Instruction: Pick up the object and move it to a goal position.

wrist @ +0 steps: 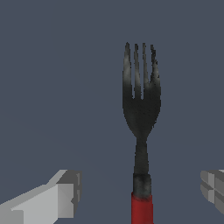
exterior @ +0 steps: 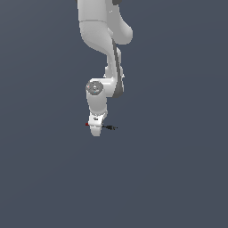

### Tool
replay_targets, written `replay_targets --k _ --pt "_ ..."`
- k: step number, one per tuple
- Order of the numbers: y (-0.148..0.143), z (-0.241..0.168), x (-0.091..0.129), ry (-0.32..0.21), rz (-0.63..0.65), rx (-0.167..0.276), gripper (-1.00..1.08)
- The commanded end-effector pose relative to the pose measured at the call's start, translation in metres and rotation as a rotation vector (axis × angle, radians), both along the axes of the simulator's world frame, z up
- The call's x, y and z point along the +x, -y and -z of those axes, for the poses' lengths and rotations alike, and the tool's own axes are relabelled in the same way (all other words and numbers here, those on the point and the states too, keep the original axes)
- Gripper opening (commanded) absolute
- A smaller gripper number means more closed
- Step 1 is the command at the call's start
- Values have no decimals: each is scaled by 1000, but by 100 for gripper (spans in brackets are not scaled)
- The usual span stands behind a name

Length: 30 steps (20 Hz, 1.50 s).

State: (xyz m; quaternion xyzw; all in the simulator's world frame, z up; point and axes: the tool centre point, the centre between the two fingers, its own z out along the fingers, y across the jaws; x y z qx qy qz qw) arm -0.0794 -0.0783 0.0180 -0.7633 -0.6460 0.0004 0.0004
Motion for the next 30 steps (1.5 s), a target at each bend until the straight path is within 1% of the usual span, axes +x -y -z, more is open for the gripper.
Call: replay_targets --k 1,5,6,15,20,25,30 --pt "0 8 0 1 0 0 100" --pt "0 12 1 1 -1 0 100" --pt "0 12 1 1 -1 0 -100" --pt "0 12 1 1 -1 0 -100" --pt "-8 4 2 1 -6 -1 -100" --pt "-32 -14 7 1 -6 -1 -100" --pt "-71 -45 17 1 -6 -1 -100"
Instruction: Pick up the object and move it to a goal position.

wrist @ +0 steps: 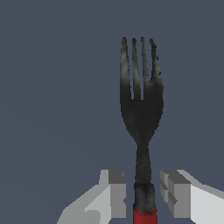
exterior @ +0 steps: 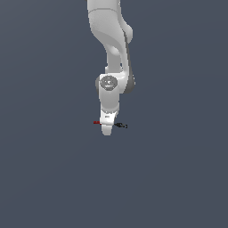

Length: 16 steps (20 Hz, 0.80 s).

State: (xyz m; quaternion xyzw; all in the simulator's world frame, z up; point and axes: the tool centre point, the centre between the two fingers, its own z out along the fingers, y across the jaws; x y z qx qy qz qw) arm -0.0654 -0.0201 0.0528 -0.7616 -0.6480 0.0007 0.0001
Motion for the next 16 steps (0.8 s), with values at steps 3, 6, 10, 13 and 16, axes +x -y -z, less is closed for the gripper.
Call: replay_targets --k 3,6,10,13,16 --pt "-42 -33 11 1 -1 0 -100" --pt "-71 -56 18 1 0 0 -100" --pt "-110 -87 30 1 1 1 -100" --pt "-139 -110 38 1 2 1 -100" --pt "-163 -129 46 1 3 1 -100"
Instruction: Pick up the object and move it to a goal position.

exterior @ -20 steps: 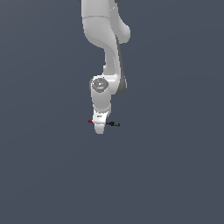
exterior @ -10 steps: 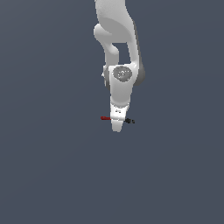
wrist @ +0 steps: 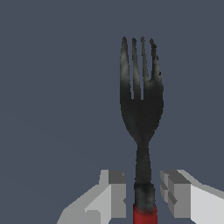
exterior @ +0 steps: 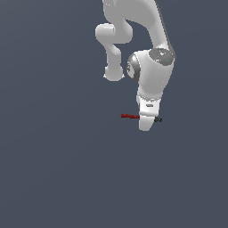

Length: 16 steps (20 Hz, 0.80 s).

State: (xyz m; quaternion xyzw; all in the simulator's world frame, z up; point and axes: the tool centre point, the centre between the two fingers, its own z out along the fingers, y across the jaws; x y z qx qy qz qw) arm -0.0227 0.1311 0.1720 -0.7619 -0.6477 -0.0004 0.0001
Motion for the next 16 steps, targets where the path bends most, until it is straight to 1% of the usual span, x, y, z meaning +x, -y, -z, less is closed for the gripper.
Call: replay_targets --k 1,4,8,16 --pt "-19 -16 6 -1 2 0 -100" --pt "-36 -29 12 -1 3 0 -100" --pt "-52 -41 18 -1 3 0 -100" --pt "-62 -50 23 -1 4 0 -100"
